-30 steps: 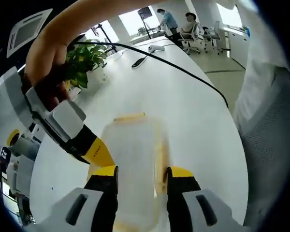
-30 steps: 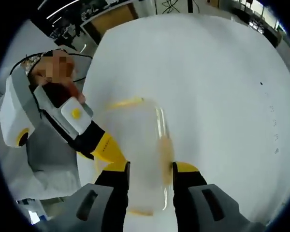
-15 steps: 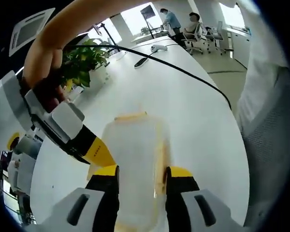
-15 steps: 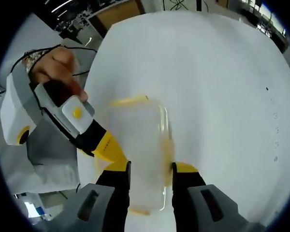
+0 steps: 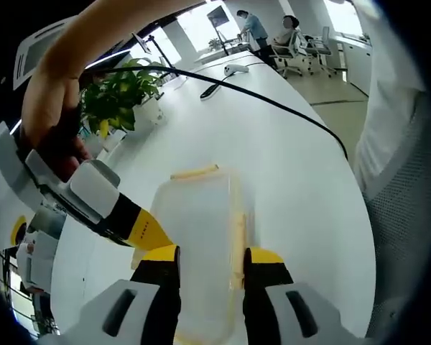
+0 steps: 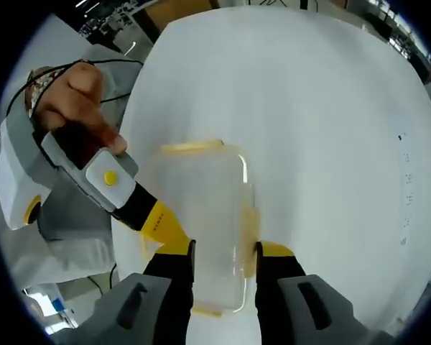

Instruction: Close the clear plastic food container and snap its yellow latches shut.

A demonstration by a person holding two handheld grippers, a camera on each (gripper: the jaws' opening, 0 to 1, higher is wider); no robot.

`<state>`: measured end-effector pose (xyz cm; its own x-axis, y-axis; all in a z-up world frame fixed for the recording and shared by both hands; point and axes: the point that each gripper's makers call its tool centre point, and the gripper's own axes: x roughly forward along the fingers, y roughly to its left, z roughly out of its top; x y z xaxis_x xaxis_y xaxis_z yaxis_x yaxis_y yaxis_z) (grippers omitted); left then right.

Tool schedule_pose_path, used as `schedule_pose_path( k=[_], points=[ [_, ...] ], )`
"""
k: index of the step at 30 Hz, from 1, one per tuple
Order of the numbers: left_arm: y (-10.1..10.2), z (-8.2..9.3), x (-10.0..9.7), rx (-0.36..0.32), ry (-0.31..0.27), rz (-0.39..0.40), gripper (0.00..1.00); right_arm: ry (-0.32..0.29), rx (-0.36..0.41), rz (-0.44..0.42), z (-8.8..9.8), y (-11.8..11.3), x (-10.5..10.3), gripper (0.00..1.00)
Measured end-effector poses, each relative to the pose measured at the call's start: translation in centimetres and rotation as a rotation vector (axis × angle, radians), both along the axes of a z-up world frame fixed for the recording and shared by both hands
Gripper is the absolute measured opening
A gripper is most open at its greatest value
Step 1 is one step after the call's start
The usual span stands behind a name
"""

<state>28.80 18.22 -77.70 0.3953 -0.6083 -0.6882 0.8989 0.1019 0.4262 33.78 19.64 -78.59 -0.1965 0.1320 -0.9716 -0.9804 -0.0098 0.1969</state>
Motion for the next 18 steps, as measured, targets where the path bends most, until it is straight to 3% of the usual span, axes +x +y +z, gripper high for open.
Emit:
schedule_pose_path(
  k=[6, 10, 14, 18],
  points=[
    [-0.65, -0.53, -0.11, -0.016, -0.002, -0.009, 0.27, -0.001, -0.020, 0.019, -0.02, -0.04, 0.10, 0.29],
    [-0.53, -0.50, -0.07, -0.016, -0.007, -0.008, 0.27, 0.023, -0.014, 0.025, -0.12, -0.02, 0.16, 0.28],
    [-0.45, -0.41, -0.21, -0.014, -0.008, -0.016, 0.27, 0.089, -0.012, 0.016, -0.23, 0.02, -0.13, 0.27],
    [-0.47, -0.38, -0.18, -0.016, -0.009, -0.014, 0.27, 0.096, -0.002, 0.017, 0.01, 0.12, -0.36, 0.27]
  ],
)
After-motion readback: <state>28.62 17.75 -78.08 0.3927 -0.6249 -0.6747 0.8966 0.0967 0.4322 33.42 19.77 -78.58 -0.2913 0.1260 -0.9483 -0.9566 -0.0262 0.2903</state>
